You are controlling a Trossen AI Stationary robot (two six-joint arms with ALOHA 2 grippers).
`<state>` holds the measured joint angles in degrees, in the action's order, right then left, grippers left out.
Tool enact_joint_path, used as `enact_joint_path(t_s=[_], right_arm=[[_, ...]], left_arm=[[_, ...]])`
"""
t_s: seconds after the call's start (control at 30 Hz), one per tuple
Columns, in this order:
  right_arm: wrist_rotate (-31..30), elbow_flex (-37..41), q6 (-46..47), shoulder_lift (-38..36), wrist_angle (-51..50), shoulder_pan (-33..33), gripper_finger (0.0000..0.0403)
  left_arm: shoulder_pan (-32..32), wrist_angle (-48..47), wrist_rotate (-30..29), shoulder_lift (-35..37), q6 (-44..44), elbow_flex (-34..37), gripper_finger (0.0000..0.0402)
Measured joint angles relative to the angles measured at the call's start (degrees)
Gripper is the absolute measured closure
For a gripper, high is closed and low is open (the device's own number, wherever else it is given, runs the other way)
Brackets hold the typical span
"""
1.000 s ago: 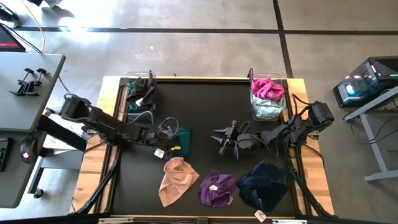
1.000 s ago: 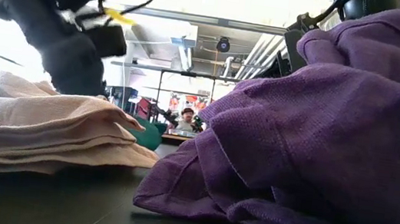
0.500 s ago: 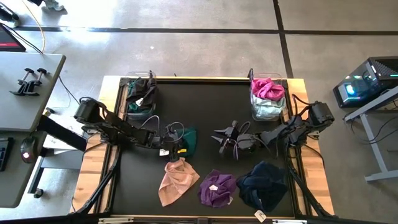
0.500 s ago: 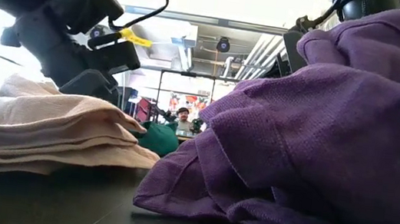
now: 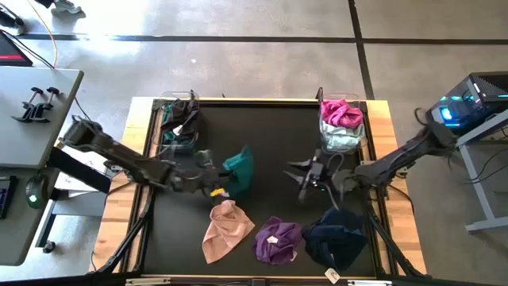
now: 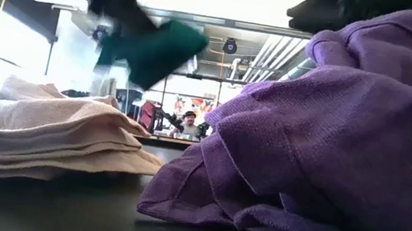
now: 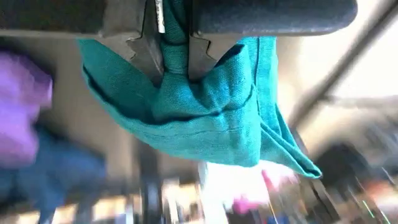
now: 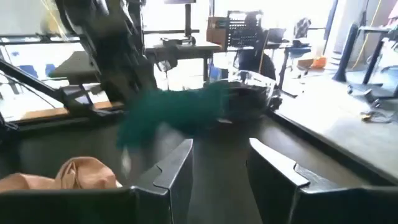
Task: Sort towels by color in basket
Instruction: Put the green microfiber cloth into the left transparent bin
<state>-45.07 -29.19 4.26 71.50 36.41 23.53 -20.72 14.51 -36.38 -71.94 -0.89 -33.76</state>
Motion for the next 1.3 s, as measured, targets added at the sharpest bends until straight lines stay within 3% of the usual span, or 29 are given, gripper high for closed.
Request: enact_joint_path(t_s=[0.23,0.53,0.6,0.7,0.87,1.0,1.07,1.2,1.3], right_arm=[[-1.67,0.00,2.83,-4.03,-8.41,2.40,0.0263],[-1.93,0.00,8.89,0.55,-11.85,2.49,0.0263],[-2.34,0.00,9.48,1.51,-11.87,2.44,0.0263],[-3.02,0.00,10.29,2.59,-11.81,2.34,0.0263],[-3.20,0.00,10.28,2.82,-11.77,2.36,0.0263],[-3.20,0.00,10.29,2.82,-11.87,2.33,0.0263],[-3.20,0.01,10.27,2.82,-11.90,2.33,0.0263],[-3.20,0.00,10.27,2.82,-11.83,2.35,0.0263],[-3.37,0.00,10.07,2.82,-11.81,2.33,0.0263]], left_arm=[[-7.30,1.79,-15.43,8.60,-9.08,-0.86,0.0386],[-12.32,2.08,-50.39,15.70,-21.40,-0.91,0.0385],[-11.15,1.78,-53.46,17.10,-23.90,-0.89,0.0385],[-6.63,2.31,-53.56,20.18,-24.78,-0.91,0.0385],[7.38,-2.26,-53.65,25.28,-26.35,-0.91,0.0385],[18.76,-8.04,-49.39,27.87,-23.37,-0.91,0.0385],[24.39,-12.38,-43.25,28.61,-18.88,-0.91,0.0385],[37.99,-25.67,-21.92,28.59,-4.50,-0.93,0.0387],[49.92,-34.70,-9.93,26.71,3.68,-0.93,0.0387]])
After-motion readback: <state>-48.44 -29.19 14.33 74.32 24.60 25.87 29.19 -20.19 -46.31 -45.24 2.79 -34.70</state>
